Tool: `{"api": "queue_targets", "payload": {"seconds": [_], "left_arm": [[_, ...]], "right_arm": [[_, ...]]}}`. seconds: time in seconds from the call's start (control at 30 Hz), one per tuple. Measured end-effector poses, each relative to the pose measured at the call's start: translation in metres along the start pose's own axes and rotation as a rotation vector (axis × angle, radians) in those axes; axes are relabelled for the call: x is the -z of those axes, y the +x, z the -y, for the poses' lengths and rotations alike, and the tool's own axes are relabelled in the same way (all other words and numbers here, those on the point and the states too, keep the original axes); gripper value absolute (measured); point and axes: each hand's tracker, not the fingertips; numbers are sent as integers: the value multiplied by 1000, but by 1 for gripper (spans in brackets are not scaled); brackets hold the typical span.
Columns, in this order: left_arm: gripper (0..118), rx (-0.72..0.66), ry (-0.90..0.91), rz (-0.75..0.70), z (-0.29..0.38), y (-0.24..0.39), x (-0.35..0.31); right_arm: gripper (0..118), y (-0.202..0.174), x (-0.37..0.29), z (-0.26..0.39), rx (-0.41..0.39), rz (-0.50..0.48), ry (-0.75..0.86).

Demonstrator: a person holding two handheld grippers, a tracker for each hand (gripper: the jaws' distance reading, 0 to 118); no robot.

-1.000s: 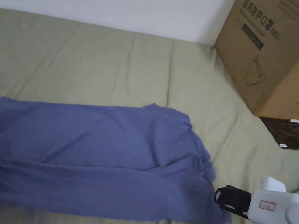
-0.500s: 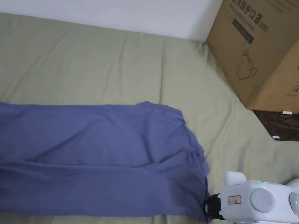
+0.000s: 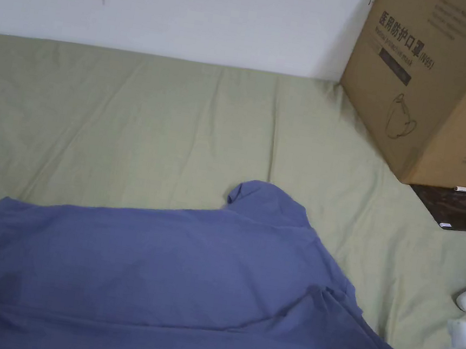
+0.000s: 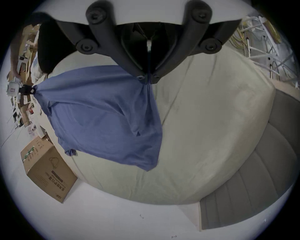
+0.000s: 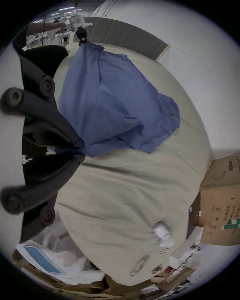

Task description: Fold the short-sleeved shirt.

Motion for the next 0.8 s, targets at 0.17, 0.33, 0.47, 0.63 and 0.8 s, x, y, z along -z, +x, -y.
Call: {"api": "queue_targets", "payload": {"seconds": [0.17,0.33,0.47,0.63,0.8], "left_arm": [[2,-76,-32,61,31,-16,3],[91,-41,24,-12,27,-19,2],[118,-65,116,42,18,-14,-13],[117,-18,184,57,-3,14,-25],[75,76,240,75,-27,52,-32]], "right_arm": [[6,-3,26,20,-37,-38,38],[97,4,28,8,18,89,11],[116,-19,2,10,4,89,155],[116,-76,-28,13,-56,59,264],[99,-141,-33,-1,-192,-16,314]]}}
